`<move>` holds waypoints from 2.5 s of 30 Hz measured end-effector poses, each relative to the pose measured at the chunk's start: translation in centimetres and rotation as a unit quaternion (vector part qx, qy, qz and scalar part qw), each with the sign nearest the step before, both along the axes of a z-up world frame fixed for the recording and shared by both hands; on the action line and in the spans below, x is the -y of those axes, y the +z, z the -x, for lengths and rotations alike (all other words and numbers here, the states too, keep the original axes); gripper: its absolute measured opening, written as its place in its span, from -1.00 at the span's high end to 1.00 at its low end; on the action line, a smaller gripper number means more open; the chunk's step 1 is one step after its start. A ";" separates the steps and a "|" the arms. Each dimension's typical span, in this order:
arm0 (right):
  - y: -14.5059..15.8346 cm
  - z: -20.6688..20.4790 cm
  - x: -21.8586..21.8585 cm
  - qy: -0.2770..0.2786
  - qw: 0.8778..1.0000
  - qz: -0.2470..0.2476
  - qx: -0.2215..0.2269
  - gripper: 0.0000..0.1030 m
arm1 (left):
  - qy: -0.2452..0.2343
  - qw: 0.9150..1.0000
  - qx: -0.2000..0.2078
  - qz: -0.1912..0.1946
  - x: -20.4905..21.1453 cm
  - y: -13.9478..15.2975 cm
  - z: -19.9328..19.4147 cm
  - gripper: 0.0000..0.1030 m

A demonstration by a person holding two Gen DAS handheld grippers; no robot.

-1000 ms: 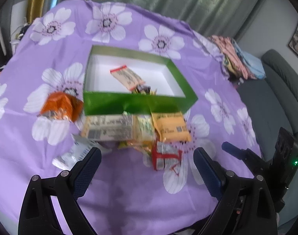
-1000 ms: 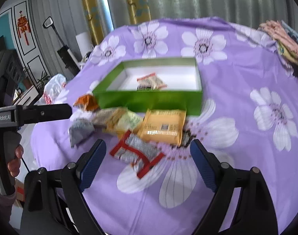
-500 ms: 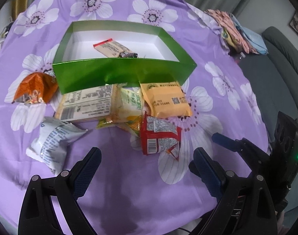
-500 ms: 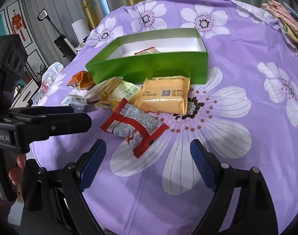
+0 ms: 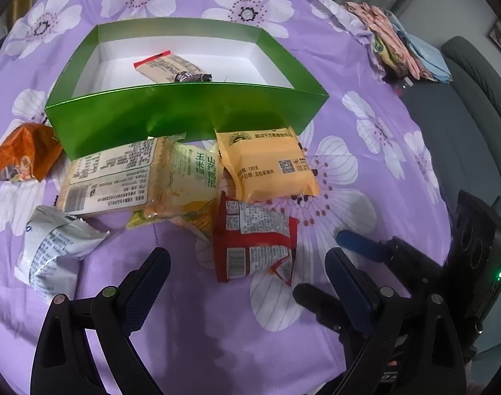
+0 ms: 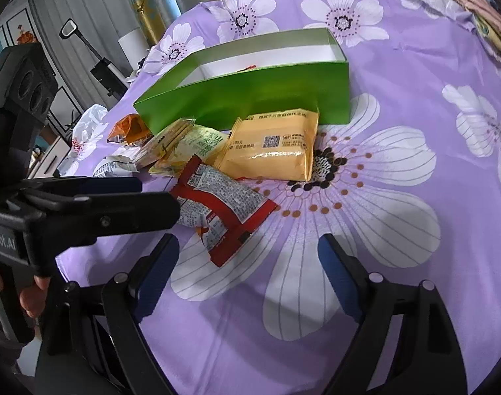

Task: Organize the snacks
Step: 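Move the right gripper to the red-and-white chip bag and grasp it, then lift the chip bag into the green box and open the right gripper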

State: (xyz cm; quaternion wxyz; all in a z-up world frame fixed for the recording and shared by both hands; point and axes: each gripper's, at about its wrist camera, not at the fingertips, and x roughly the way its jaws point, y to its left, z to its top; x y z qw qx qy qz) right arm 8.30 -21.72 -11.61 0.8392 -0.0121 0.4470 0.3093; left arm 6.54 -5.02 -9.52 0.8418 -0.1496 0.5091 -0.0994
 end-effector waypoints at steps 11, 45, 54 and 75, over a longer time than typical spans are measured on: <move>-0.9 -0.9 -1.1 0.029 0.999 -0.017 -0.006 -0.65 | 0.009 1.000 -0.014 0.010 -0.3 -1.3 -1.3 -0.45; -0.3 1.1 -4.3 0.117 0.992 -0.013 0.038 0.65 | -0.008 0.994 0.006 0.106 -2.1 0.1 0.1 0.62; 2.7 1.3 -4.7 0.122 0.990 -0.035 0.067 0.65 | -0.011 0.994 0.040 0.103 -2.3 2.9 0.2 0.63; 8.3 -7.0 -8.9 0.130 0.981 -0.060 0.128 0.64 | 0.012 0.993 0.096 0.073 -6.7 8.4 -8.1 0.63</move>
